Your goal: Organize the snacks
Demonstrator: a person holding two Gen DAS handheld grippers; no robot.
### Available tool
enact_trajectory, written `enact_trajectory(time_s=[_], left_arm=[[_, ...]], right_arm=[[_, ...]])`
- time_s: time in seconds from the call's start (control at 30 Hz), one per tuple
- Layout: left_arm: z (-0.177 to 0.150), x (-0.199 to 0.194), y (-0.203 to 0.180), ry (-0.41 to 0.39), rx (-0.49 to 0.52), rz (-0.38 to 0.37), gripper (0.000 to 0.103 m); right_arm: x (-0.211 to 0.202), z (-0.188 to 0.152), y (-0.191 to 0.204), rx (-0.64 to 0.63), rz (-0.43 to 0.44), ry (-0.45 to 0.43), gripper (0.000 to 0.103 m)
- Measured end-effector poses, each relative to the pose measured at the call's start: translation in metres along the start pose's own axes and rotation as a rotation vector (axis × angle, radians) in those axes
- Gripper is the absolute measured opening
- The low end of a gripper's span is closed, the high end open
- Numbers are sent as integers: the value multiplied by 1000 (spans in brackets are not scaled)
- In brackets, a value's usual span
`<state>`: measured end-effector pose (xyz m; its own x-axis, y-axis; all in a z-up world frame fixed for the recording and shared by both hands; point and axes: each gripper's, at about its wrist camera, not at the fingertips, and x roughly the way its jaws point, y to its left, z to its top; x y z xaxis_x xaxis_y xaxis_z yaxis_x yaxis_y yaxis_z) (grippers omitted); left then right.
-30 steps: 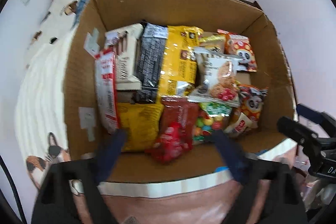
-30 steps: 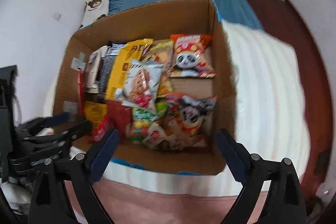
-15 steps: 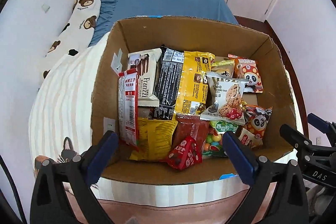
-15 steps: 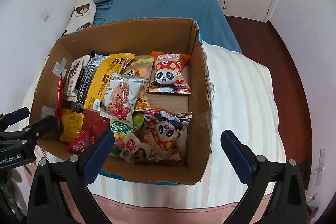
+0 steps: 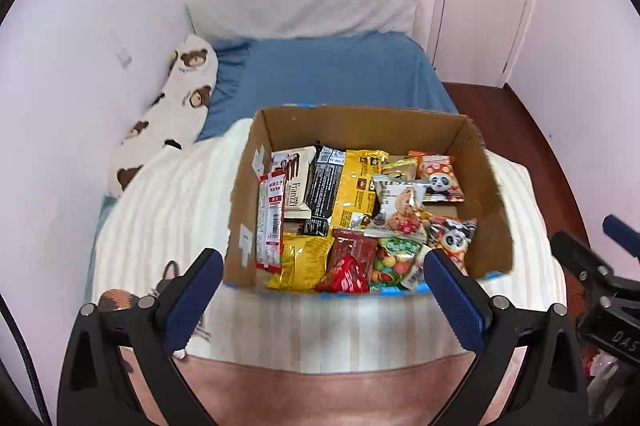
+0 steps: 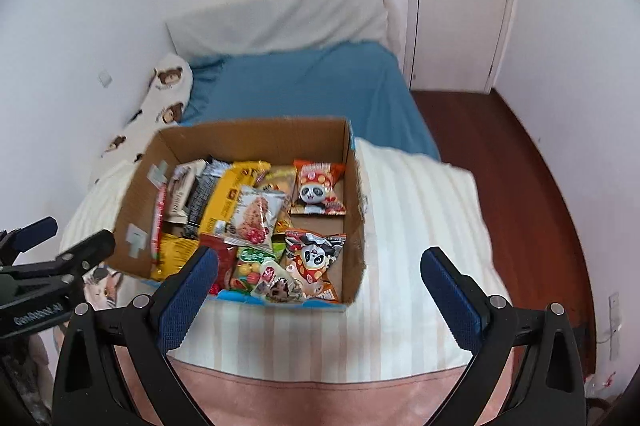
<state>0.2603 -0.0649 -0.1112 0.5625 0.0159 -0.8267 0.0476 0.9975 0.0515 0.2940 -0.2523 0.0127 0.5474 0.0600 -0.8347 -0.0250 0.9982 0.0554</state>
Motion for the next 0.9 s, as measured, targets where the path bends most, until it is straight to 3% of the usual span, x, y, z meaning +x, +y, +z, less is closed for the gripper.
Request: enact_trajectory(time_s=[0.4,0.9], left_arm=[[-40,-99,3,-118,-14,-9,103],[-72,-169,5,-180,-32,-33,103]], right_arm=[[-136,-36,5,-5,41,-163,103],[-220,-66,13,-28,66,-236,103]])
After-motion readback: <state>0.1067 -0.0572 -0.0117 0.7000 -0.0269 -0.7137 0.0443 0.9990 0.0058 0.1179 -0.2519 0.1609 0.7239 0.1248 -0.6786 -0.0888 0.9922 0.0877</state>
